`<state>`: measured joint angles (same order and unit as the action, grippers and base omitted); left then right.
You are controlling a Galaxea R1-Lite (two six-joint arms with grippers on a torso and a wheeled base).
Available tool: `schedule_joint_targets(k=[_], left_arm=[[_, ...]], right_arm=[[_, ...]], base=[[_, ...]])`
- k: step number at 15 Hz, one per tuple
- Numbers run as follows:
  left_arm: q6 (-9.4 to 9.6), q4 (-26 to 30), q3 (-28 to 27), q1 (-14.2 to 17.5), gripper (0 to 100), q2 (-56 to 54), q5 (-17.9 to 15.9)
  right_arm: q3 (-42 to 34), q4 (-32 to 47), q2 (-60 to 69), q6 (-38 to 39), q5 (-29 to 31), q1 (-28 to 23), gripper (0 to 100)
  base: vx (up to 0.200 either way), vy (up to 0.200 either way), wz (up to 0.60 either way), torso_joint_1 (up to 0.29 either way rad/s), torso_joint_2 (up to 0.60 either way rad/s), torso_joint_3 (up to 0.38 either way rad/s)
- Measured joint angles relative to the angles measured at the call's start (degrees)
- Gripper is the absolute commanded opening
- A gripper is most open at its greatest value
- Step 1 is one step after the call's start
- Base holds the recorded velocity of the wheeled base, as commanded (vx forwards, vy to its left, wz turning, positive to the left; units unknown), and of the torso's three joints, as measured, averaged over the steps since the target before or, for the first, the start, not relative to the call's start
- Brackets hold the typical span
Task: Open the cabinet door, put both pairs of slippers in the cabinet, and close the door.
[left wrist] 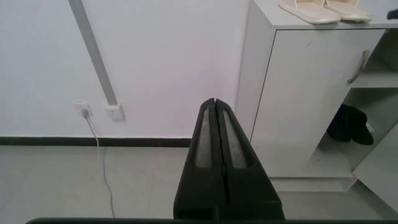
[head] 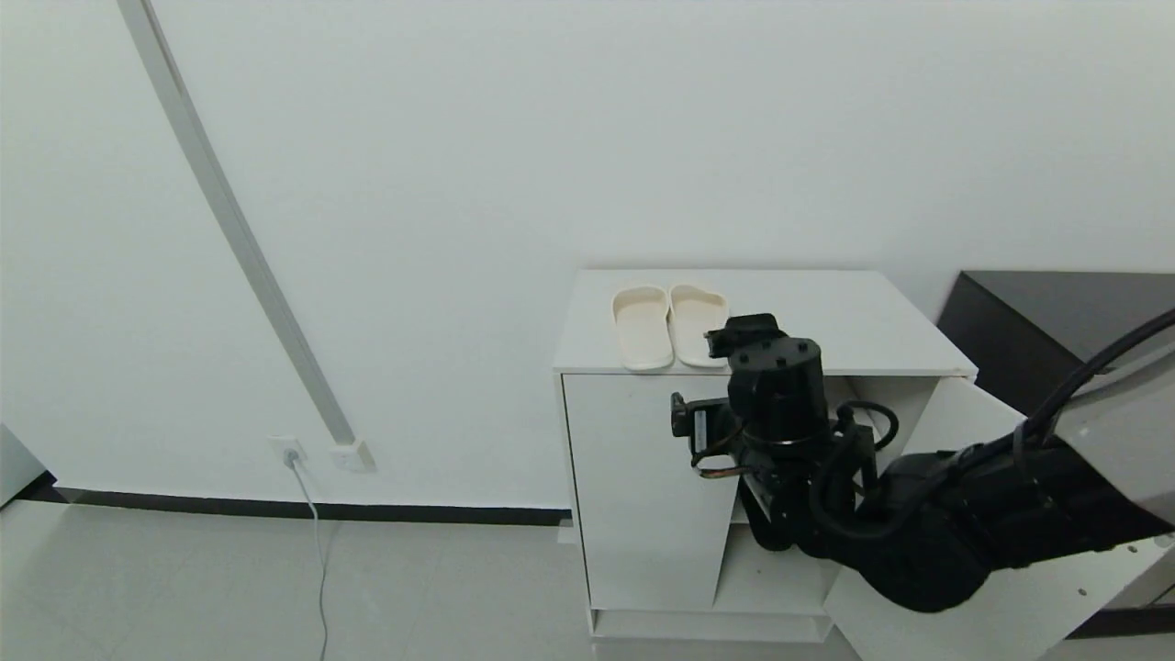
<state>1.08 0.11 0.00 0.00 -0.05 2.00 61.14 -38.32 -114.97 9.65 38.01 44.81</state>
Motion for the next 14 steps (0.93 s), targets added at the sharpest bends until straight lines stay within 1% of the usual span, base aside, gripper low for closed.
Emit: schedule_joint_targets(k=[2, 3, 4, 6, 9, 14], left_arm=[[-0.02, 0.0, 0.0, 0.0, 0, 0.0, 0.0], [-0.02, 0.0, 0.0, 0.0, 0, 0.0, 0.0], [-0.02, 0.0, 0.0, 0.0, 0, 0.0, 0.0], [-0.02, 0.0, 0.0, 0.0, 0, 0.0, 0.0], [-0.05, 0.1, 0.0, 0.0, 0, 0.0, 0.0], [-0.05, 0.1, 0.0, 0.0, 0, 0.0, 0.0]], right_arm=[[8.3, 11.9, 0.0, 4.8, -0.4, -0.2, 100], [11.3, 16.4, 0.0, 7.5, -1.5, -0.3, 100], [13.3, 18.4, -0.1, 9.1, -2.6, -0.3, 100], [14.9, 19.1, -0.4, 9.8, -3.2, -0.3, 100], [15.3, 18.9, -1.5, 9.8, -3.1, -0.4, 100], [15.6, 15.4, -5.2, 9.4, -2.8, -0.4, 100]], base=[[0.0, 0.0, 0.0, 0.0, 0.0, 0.0], [0.0, 0.0, 0.0, 0.0, 0.0, 0.0], [0.2, 0.0, 0.0, 0.007, 0.0, 0.002], [0.2, 0.0, 0.0, -0.005, -0.01, 0.002], [0.2, 0.0, 0.0, -0.001, -0.01, 0.002], [0.2, 0.0, 0.0, 0.004, 0.0, 0.0]])
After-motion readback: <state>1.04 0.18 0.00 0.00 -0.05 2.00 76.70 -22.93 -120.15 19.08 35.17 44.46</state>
